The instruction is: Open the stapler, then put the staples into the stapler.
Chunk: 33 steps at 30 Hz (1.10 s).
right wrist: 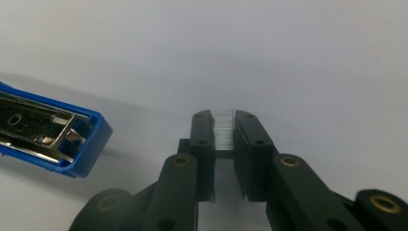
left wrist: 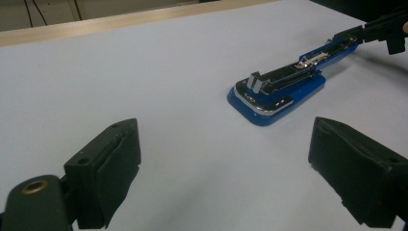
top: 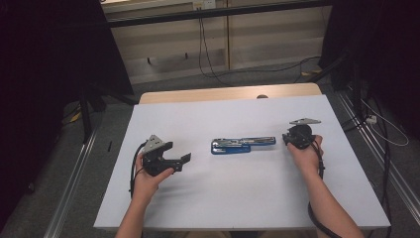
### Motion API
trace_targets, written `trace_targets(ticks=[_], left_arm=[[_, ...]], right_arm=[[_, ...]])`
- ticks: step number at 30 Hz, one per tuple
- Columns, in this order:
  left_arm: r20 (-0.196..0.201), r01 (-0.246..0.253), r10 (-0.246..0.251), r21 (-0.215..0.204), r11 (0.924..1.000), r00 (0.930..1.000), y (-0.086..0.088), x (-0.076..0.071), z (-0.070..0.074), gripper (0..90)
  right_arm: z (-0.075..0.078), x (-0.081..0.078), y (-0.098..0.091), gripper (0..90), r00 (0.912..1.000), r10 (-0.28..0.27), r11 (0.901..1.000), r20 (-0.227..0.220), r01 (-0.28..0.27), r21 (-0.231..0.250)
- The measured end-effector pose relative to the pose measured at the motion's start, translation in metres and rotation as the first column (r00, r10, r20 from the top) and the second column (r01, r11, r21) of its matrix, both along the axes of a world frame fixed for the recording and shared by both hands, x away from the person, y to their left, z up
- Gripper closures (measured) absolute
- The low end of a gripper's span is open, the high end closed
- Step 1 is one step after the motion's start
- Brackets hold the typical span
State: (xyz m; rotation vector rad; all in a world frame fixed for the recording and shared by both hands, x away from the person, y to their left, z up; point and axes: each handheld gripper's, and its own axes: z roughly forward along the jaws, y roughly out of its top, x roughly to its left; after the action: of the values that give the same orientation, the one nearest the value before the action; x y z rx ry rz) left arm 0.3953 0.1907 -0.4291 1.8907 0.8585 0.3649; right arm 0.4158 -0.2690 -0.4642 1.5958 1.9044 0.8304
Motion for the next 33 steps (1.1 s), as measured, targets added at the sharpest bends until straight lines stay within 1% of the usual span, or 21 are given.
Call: trace_targets(ticks=[3,5,11,13,14,17,18,19,20,21,23,25,27,28,29,30,33], left_arm=[[0.002,-0.001,0.001,0.003,1.0,1.0,0.0,0.0,0.0,11.3],[0.0,0.0,0.0,0.003,1.0,1.0,0.0,0.0,0.001,11.3],[-0.008,0.004,-0.004,0.009,0.9999,1.0,0.0,0.0,0.0,11.2],[-0.013,0.003,-0.003,0.011,0.9999,0.9999,0.001,0.0,0.0,11.2],[-0.015,0.002,-0.002,0.011,0.9999,0.9999,0.002,0.0,0.0,11.2],[-0.007,-0.006,0.006,0.005,1.0,1.0,0.004,0.0,0.002,11.2],[-0.01,-0.012,0.012,0.002,0.9999,0.9999,0.005,-0.001,0.002,11.2],[-0.022,-0.024,0.024,-0.005,0.9997,0.9995,0.006,-0.001,0.003,11.2],[-0.024,-0.029,0.029,-0.006,0.9996,0.9993,0.007,-0.001,0.003,11.2],[-0.024,-0.029,0.029,-0.006,0.9996,0.9993,0.007,-0.001,0.003,11.2],[-0.019,-0.033,0.033,0.0,0.9995,0.9993,0.008,-0.001,0.004,11.2],[-0.02,-0.036,0.036,0.006,0.9993,0.9991,0.008,-0.001,0.004,11.3],[-0.023,-0.034,0.034,0.017,0.9993,0.9992,0.008,-0.002,0.003,11.2],[-0.022,-0.036,0.036,0.015,0.9992,0.9991,0.008,-0.002,0.002,11.2],[-0.024,-0.032,0.032,0.024,0.9992,0.9992,0.008,-0.002,0.002,11.2],[-0.026,-0.029,0.03,0.018,0.9994,0.9992,0.007,-0.002,0.002,11.2],[-0.025,-0.017,0.018,0.026,0.9995,0.9995,0.006,-0.004,0.002,11.2]], right_arm=[[0.001,0.0,-0.002,79.5,0.9999,-0.004,0.9997,-0.01,0.005,0.023],[0.002,-0.001,-0.003,79.5,0.9999,0.003,0.9996,-0.011,-0.003,0.027],[0.011,-0.006,-0.006,79.5,0.9994,0.034,0.9986,0.011,-0.034,0.04],[0.014,-0.008,-0.008,79.5,0.9989,0.043,0.9979,0.018,-0.044,0.049],[0.017,-0.009,-0.01,79.6,0.9985,0.05,0.9968,0.024,-0.051,0.061],[0.026,-0.012,-0.011,79.5,0.9962,0.076,0.9946,0.041,-0.079,0.068],[0.029,-0.013,-0.011,79.5,0.9959,0.08,0.9941,0.043,-0.083,0.07],[0.032,-0.013,-0.01,79.5,0.9952,0.086,0.9931,0.048,-0.089,0.076],[0.034,-0.013,-0.01,79.6,0.9936,0.098,0.9915,0.056,-0.102,0.081],[0.034,-0.013,-0.01,79.6,0.9936,0.098,0.9915,0.056,-0.102,0.081],[0.041,-0.014,-0.007,79.5,0.9898,0.124,0.9888,0.07,-0.129,0.075],[0.043,-0.014,-0.005,79.5,0.9885,0.131,0.9877,0.075,-0.137,0.076],[0.048,-0.014,-0.001,79.5,0.9839,0.157,0.9836,0.086,-0.163,0.076],[0.052,-0.015,0.002,79.5,0.9807,0.172,0.9808,0.093,-0.18,0.076],[0.052,-0.015,0.002,79.5,0.9807,0.172,0.9808,0.093,-0.18,0.076],[0.055,-0.015,0.004,79.5,0.9779,0.184,0.9785,0.099,-0.192,0.076],[0.062,-0.016,0.01,79.5,0.97,0.213,0.9718,0.117,-0.223,0.077]])
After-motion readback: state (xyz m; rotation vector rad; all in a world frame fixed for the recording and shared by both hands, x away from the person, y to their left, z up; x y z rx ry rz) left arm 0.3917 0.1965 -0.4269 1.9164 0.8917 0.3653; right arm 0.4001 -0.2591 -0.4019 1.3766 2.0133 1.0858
